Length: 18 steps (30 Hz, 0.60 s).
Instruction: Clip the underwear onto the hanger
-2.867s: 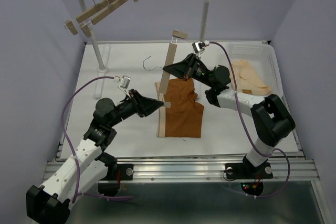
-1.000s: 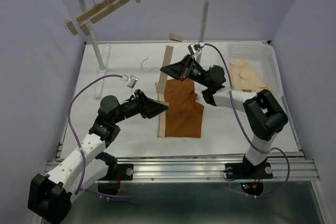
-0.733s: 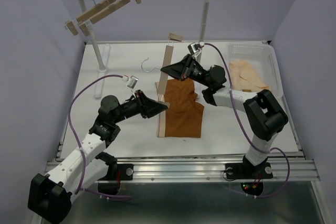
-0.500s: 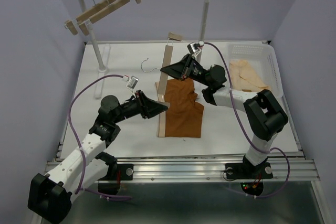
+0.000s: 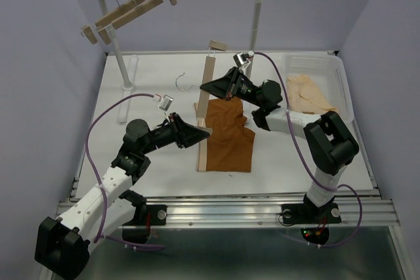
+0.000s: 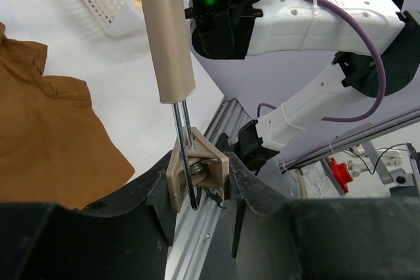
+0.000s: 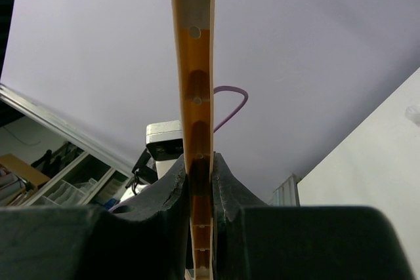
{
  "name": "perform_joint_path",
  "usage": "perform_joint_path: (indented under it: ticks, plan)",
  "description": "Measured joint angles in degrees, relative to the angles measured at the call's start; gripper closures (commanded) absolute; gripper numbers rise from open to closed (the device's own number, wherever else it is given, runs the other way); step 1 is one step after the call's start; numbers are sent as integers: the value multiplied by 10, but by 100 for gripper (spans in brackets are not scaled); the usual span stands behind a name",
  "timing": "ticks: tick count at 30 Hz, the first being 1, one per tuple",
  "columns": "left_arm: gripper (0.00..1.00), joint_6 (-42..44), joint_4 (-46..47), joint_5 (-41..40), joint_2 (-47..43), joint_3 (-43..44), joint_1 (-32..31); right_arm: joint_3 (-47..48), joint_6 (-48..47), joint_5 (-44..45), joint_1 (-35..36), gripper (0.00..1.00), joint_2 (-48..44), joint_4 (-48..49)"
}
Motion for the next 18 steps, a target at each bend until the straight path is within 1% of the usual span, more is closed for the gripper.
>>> perform_joint_path:
  ticks: [1,4,5,7,10,11,13,14,15,16,18]
  plan:
    - [46,0,0,0,1,0,0,0,-1,0,0,99,0,-1]
    - [34,-3,1,-5,3,0,0,0,-8,-4,-2,99,0,-4]
    - [32,-2,2,-6,3,0,0,-1,-12,-5,-2,99,0,-8]
    - [31,-4,2,-8,2,3,0,-1,-16,-5,-2,99,0,-13]
    - [34,-3,2,-11,-1,7,0,-2,-20,-7,-2,99,0,-16]
    - [40,-3,2,-11,-2,7,0,-2,-20,-7,-2,99,0,-16]
    - [47,-2,1,-14,-3,7,0,-2,-19,-7,-2,99,0,-16]
    - [53,-2,-1,-16,-2,7,0,-2,-17,-7,-2,99,0,-16]
    - [57,-1,-4,-18,-2,7,0,-2,-17,-7,-2,99,0,-16]
    - [59,-1,-6,-20,-2,7,0,-2,-17,-7,-2,99,0,-16]
    - [66,1,-12,-24,-1,7,0,-2,-14,-7,-2,99,0,-16]
